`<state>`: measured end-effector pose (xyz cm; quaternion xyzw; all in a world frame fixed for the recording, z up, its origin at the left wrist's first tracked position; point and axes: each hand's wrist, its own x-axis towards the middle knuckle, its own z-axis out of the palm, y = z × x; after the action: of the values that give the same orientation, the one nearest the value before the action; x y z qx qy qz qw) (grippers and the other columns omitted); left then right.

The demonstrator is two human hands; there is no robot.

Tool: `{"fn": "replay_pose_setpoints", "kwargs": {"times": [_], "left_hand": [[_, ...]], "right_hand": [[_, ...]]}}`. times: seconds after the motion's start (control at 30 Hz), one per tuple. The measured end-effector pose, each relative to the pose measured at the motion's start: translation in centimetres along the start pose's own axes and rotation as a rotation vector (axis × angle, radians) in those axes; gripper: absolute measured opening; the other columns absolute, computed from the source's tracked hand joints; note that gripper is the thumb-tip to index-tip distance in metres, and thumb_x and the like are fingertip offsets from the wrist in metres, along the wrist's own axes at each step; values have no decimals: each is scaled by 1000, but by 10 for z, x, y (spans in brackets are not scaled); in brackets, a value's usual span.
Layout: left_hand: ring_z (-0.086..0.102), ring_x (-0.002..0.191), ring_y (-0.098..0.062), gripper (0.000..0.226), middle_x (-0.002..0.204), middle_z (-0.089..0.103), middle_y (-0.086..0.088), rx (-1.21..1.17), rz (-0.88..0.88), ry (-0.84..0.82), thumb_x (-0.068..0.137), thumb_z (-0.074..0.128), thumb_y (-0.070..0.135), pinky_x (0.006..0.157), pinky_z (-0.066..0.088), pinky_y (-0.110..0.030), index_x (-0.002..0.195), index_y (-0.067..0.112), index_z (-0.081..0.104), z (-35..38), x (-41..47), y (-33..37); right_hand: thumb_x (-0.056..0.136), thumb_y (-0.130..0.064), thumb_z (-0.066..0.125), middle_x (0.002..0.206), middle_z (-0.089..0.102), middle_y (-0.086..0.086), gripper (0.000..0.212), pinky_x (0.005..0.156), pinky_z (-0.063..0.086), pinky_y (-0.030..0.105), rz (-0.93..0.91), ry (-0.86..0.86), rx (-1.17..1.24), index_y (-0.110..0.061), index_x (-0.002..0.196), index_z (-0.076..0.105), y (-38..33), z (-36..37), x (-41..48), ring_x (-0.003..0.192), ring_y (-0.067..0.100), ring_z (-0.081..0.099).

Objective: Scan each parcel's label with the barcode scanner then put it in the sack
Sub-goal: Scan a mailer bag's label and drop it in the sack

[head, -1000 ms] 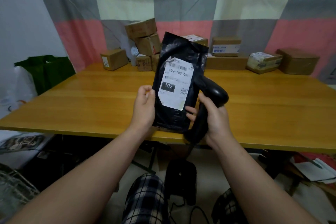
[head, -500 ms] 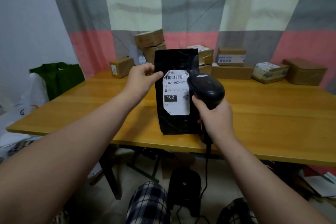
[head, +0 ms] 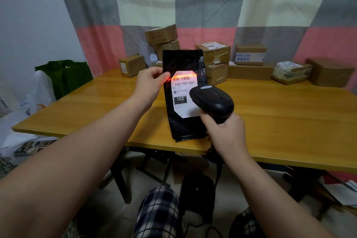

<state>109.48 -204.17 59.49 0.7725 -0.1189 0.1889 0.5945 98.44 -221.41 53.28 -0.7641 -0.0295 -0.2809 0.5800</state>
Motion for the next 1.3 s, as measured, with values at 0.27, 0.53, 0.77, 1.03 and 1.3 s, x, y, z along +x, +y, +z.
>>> {"fn": "replay_pose_setpoints", "kwargs": {"times": [0.27, 0.53, 0.77, 1.03, 1.3], "left_hand": [[61, 68, 9, 7, 81, 67, 7, -29, 27, 25, 90, 63, 7, 65, 45, -7, 93, 6, 69, 0, -1, 1], [59, 69, -3, 15, 74, 65, 12, 131, 261, 265, 84, 71, 16, 69, 51, -26, 80, 30, 66, -77, -47, 26], [59, 67, -7, 15, 74, 65, 6, 261, 117, 535, 86, 66, 14, 65, 52, -32, 80, 27, 63, -205, -147, 25], [66, 72, -20, 16, 78, 67, -8, 516, -194, 825, 92, 62, 21, 64, 58, -42, 80, 31, 59, -326, -266, -5], [65, 59, -10, 19, 73, 61, 3, 338, -195, 1072, 95, 57, 12, 59, 56, -26, 83, 26, 53, -361, -263, -33]], "right_hand": [[82, -17, 74, 52, 54, -12, 24, 49, 36, 9, -24, -7, 37, -21, 64, 57, -1, 1, -4, 53, -1, 52], [75, -34, 76, 61, 62, -21, 15, 62, 47, 27, -10, -269, 203, -27, 84, 67, -16, 33, -13, 64, 8, 60], [82, -21, 74, 60, 61, -23, 10, 58, 43, 14, -40, -644, 307, -24, 85, 65, -52, 131, -62, 59, -3, 58], [82, -31, 75, 100, 65, -20, 41, 76, 48, 16, 20, -956, 257, -28, 119, 61, -64, 227, -138, 92, -6, 59], [80, -34, 77, 98, 65, -12, 37, 74, 41, 11, -20, -978, 158, -27, 113, 61, -64, 281, -156, 98, 4, 59]]}}
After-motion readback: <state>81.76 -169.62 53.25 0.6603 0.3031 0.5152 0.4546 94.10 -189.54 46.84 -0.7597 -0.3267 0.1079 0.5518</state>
